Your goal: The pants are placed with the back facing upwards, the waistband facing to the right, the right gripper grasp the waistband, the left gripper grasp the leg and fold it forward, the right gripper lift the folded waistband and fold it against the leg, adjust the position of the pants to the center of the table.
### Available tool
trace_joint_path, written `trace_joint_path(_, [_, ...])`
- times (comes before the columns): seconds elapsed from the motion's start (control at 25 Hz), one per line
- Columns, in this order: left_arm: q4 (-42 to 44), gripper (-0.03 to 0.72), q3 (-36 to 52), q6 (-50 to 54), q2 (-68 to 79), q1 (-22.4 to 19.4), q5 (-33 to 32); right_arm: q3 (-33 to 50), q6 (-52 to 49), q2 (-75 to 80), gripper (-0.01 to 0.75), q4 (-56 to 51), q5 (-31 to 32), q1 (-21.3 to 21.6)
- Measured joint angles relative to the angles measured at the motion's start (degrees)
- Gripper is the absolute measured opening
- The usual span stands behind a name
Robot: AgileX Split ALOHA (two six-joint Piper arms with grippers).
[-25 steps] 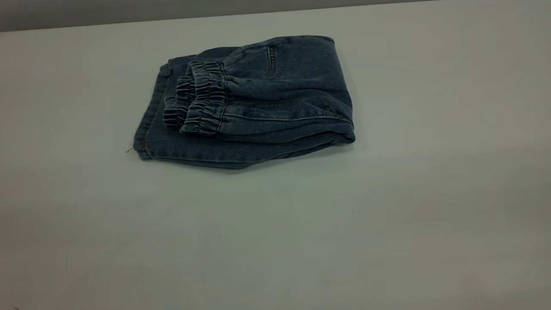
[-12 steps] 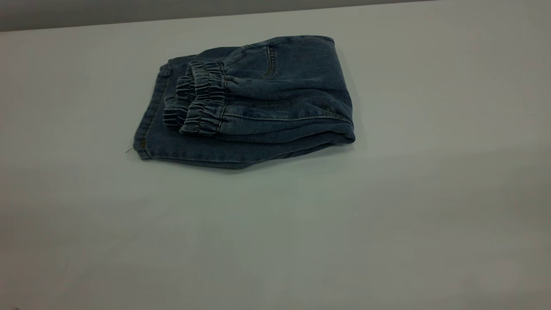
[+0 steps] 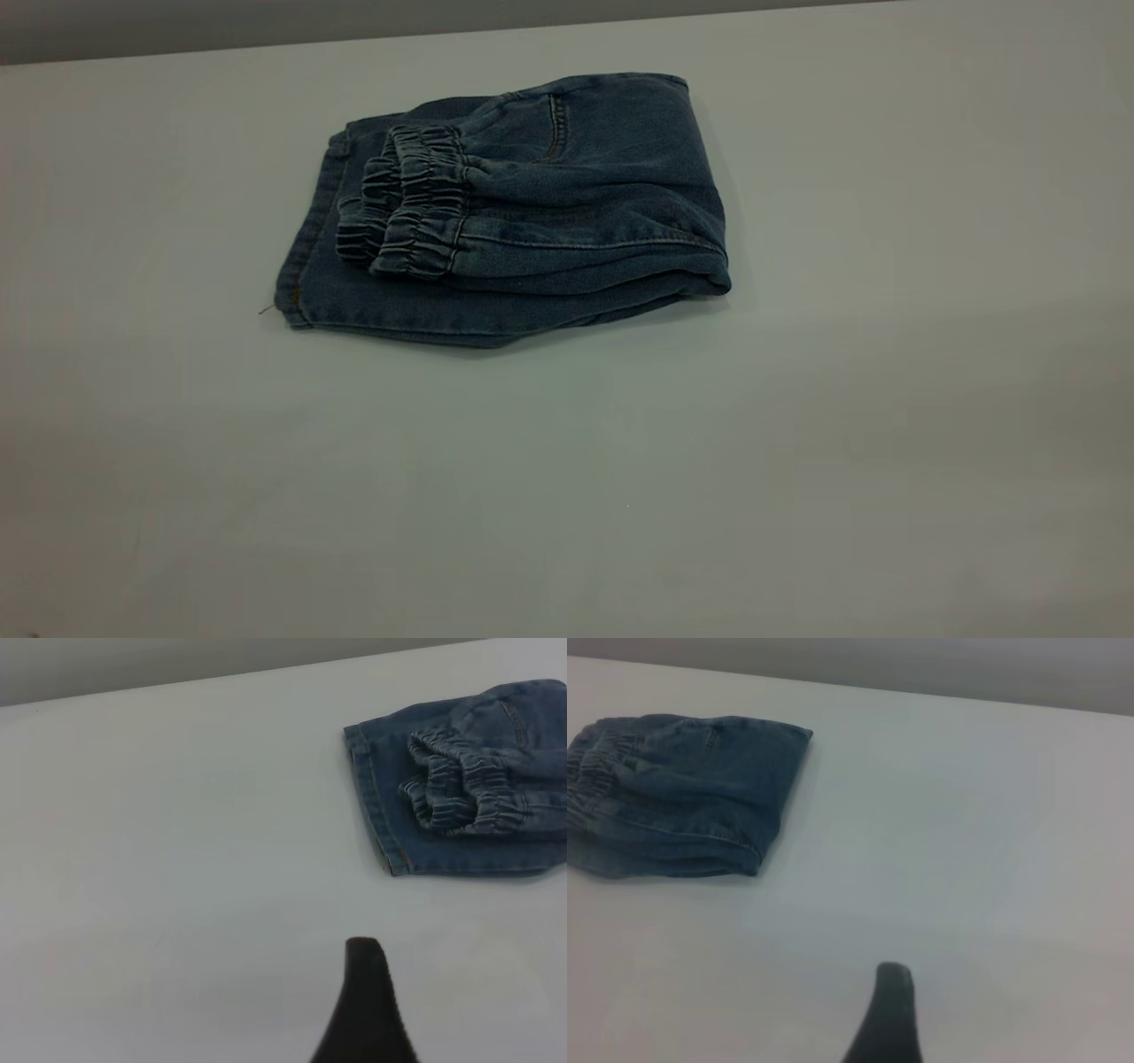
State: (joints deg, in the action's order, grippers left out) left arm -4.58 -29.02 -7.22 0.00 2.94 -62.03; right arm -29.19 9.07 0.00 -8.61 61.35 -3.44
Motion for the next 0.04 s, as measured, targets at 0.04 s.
trace_joint_path(0.04, [0.0, 0.498, 0.0, 0.0, 0.0, 0.0, 0.0, 0.0, 0.0, 0.0, 0.568, 0.0, 0.0, 0.0])
